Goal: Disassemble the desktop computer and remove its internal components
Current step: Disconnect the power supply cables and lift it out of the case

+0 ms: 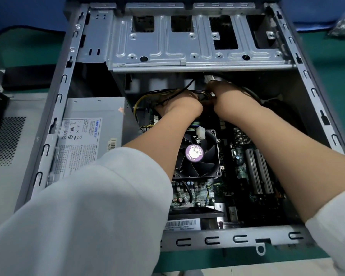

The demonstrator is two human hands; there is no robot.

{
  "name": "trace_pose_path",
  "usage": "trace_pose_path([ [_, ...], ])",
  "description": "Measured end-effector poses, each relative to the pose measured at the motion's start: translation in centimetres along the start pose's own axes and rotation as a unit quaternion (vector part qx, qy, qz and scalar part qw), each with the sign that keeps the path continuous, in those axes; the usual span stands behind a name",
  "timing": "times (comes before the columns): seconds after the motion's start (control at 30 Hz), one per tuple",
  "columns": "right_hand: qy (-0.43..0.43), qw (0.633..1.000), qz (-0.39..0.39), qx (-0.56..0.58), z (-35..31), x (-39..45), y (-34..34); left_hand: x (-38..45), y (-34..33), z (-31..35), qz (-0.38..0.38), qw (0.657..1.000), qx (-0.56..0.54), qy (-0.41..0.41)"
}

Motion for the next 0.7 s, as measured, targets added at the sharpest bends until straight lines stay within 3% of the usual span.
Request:
trace_pose_path([
  [0.13,-0.021,0.999,-0.007,0.043,0.2,0.1,-0.1,0.1,0.0,-0.1,0.005,1.0,-0.009,0.005],
  [0.43,-0.048,0.998,0.035,0.016,0.2,-0.2,-0.3,0.2,0.0,0.1,0.0,1.0,0.029,-0.006],
  [0.6,0.011,0.999,0.035,0.01,-0.5,-0.8,0.3,0.4,0.1,0.0,0.019,1.0,-0.004,0.003],
  [0.7,-0.001,0.999,0.033,0.03,-0.3,-0.8,0.4,0.6,0.0,0.0,0.025,1.0,-0.013,0.002],
])
Point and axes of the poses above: each hand's wrist, its own x-axis towards the middle knuckle, its own y-axis out of the back of the hand, z = x × y, the point moved 3 cm from there along x, towards the middle knuckle, and after that the axes turned 7 degrees about -z, right-handed, at the moved point
